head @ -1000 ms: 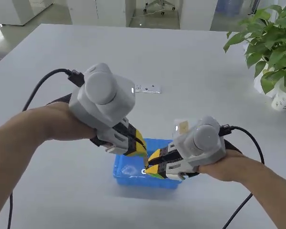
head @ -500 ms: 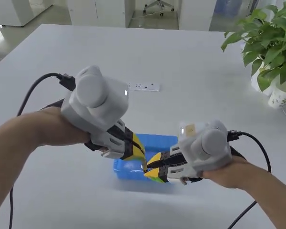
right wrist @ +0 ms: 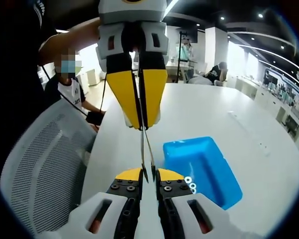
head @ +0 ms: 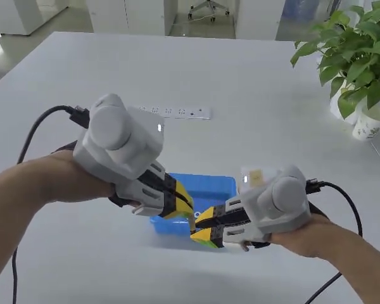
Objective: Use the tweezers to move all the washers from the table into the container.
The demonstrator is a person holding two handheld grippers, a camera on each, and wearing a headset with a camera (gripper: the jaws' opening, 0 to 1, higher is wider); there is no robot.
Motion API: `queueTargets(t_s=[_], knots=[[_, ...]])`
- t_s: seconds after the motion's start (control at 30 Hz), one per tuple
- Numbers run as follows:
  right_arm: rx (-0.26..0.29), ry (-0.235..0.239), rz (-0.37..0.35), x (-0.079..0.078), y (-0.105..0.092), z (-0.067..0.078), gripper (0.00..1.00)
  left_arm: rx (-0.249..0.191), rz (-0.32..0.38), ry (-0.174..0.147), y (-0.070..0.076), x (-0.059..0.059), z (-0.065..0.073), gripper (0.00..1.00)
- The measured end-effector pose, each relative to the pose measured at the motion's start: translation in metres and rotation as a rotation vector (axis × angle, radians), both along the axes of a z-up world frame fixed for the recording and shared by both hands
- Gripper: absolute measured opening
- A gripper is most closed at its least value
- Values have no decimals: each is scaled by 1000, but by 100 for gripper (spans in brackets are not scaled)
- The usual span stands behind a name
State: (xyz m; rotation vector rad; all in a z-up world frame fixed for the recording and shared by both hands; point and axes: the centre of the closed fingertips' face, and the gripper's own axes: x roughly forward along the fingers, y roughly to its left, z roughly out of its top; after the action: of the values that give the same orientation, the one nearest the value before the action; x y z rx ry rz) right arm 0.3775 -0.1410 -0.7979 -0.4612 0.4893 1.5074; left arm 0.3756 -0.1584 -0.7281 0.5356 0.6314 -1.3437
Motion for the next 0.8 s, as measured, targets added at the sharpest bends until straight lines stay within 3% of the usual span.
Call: queueTargets(t_s=[0.13,0.8], knots=[[21,6,-5,-2,2,3,12,3,0,2,1,-1,0,5],[11,-6,2,-3,1,1,8,-8,-4,2,0,0,1,5]])
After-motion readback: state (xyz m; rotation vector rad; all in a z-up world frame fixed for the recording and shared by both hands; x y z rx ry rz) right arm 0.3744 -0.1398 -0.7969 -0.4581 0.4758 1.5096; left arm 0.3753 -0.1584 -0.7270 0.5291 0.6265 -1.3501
